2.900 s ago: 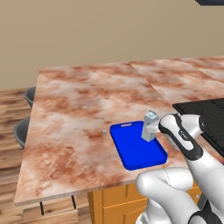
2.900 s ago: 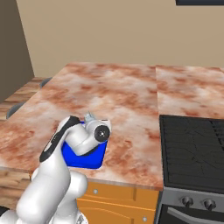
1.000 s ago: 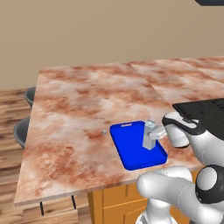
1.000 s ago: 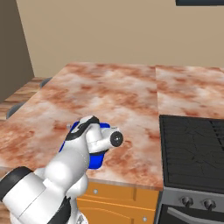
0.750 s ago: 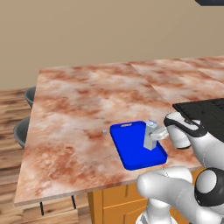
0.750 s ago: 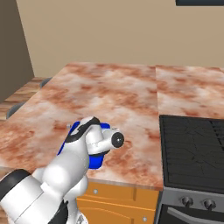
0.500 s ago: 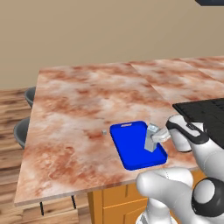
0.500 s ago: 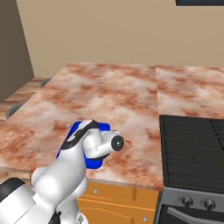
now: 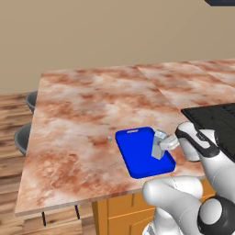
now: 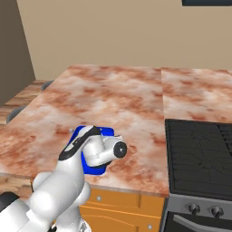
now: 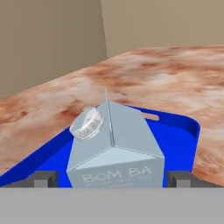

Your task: Take out the milk from the fridge and place it on the tray on the counter. Then take the sugar cube near the tray and place it in the tray.

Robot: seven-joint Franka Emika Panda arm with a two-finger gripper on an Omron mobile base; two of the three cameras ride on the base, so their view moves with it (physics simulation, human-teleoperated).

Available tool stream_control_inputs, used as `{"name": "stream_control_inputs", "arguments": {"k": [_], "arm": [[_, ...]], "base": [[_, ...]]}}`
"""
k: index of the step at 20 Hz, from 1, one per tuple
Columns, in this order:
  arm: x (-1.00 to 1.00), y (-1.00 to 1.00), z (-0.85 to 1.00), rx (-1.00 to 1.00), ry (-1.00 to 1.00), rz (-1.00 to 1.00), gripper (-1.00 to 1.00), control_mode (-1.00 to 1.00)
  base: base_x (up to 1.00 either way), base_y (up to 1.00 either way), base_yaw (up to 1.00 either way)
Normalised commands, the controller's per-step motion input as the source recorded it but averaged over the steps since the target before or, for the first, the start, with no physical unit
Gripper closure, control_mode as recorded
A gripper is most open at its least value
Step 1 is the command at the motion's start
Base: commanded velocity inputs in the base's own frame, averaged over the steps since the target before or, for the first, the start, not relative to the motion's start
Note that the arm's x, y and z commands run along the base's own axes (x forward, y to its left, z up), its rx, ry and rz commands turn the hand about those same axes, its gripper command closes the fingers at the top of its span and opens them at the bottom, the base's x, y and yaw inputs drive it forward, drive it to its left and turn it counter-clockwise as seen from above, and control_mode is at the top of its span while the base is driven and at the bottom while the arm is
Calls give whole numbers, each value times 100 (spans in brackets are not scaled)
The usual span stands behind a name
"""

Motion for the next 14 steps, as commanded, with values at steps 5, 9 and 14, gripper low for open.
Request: {"name": "stream_control_inputs", "arguments": {"k": [5,9,14], "arm": [[-4,0,29,0,-7,0,-100,-100],[-24,0,55,0,-11,0,-100,-100],[-20,5,70,0,-7,0,-100,-100]], "base": [[0,0,0],[0,0,0],[0,0,0]]}}
